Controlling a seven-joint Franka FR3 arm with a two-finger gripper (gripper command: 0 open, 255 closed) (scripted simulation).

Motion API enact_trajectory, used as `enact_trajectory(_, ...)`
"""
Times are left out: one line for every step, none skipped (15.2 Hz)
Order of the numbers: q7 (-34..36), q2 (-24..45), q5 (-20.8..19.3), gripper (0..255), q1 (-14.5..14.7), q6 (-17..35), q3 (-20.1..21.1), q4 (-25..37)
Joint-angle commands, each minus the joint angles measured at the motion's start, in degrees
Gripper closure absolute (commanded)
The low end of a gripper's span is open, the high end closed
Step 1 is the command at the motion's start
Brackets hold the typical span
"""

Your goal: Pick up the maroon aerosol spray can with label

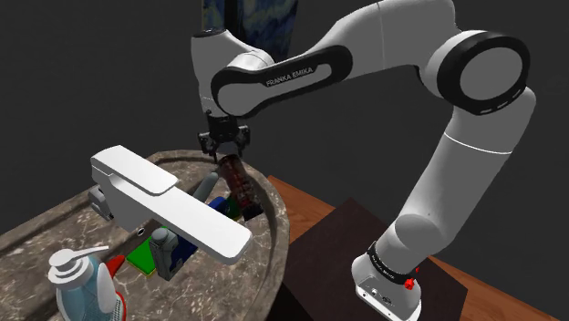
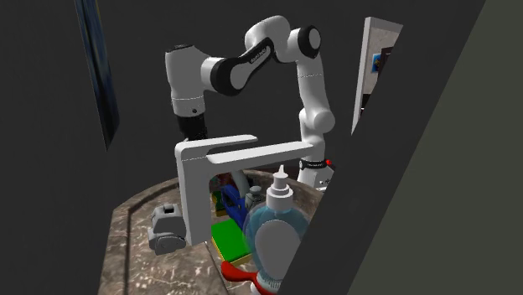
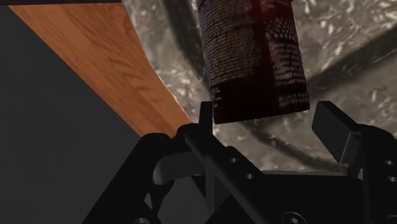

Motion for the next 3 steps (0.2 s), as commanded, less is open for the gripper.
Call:
enact_trajectory(-0.57,-0.77,0.54,255,-0.16,-1.27,0.08,0.74)
enact_trajectory(-0.61,-0.82,0.58,255,-0.16,-1.37,0.09,0.79)
enact_trajectory(-0.61,-0.82,0.58,255,-0.16,-1.37,0.09,0.8)
